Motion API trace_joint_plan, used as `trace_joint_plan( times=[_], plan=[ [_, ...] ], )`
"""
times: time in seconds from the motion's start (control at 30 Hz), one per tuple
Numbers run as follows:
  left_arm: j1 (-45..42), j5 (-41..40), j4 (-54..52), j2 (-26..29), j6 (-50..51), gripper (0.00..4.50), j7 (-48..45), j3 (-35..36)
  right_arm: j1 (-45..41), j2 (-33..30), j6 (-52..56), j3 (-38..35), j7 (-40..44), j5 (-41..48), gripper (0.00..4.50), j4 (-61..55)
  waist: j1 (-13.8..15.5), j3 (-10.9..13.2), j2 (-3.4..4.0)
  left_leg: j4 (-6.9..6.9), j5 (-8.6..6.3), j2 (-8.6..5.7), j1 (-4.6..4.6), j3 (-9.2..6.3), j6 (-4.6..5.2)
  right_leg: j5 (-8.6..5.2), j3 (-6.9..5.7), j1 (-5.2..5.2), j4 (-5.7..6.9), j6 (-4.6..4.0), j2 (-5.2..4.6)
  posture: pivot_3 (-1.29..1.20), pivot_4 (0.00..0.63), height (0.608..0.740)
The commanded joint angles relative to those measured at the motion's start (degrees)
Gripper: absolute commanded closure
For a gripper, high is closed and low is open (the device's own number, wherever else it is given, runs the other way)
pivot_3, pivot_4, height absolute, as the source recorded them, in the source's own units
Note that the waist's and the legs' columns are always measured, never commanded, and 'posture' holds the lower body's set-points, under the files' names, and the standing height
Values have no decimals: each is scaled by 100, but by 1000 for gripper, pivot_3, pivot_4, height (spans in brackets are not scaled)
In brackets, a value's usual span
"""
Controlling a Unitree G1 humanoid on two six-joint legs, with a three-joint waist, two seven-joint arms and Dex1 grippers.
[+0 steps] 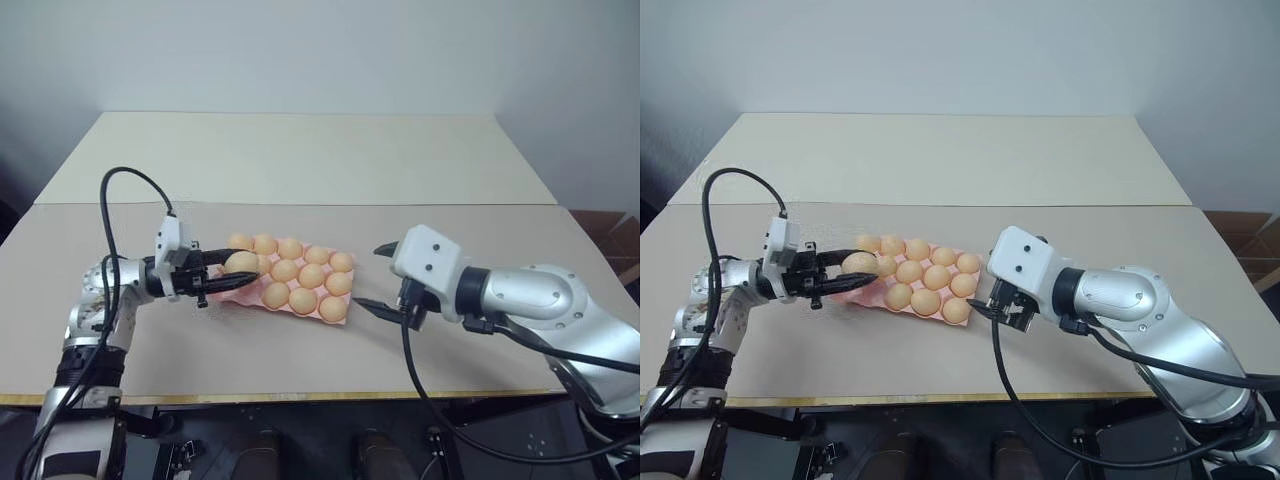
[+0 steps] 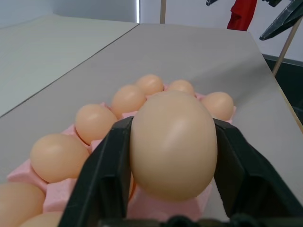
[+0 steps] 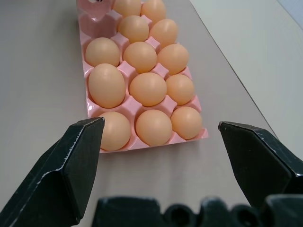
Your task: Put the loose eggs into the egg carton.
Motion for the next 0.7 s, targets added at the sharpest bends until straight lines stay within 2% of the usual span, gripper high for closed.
trace_joint_plan(
  times=[0.03, 0.1, 0.33, 0.5, 0.7],
  plan=[
    [-185, 33, -63, -12, -172, 685, -46, 25, -5, 6, 8, -181, -117, 13, 0, -159, 0, 0, 0, 1, 0, 0, -1, -1, 0, 0, 0, 0, 0, 0, 0, 0, 150, 740],
    [-195, 47, -70, -3, -201, 47, -91, 22, -3, 5, -8, -170, -132, 18, 0, -151, 0, 0, 0, 1, 0, 0, -1, -1, 0, 0, 0, 0, 0, 0, 0, 0, 150, 740],
    [-31, -30, -369, 219, -196, 19, -45, 270, 16, -13, -52, -167, -140, 54, 0, -140, -8, 0, 0, 1, 0, 1, -1, -3, 0, 0, 0, -1, 0, 0, 0, 0, 150, 740],
    [623, -31, -874, 758, -155, 19, 65, 649, 27, -103, -141, -191, -39, 73, 0, -94, -37, 0, 0, 0, 0, 3, 0, -6, 0, 0, 4, -4, 1, 0, 1, 0, 150, 740],
    [1699, 68, -1764, 1453, 790, 19, 1139, 1445, 27, -178, -293, -166, 120, 89, 0, -18, -12, 0, 1, 0, 0, 6, 1, -35, 0, 0, 2, -2, 1, 0, -2, 0, 150, 740]
  ],
)
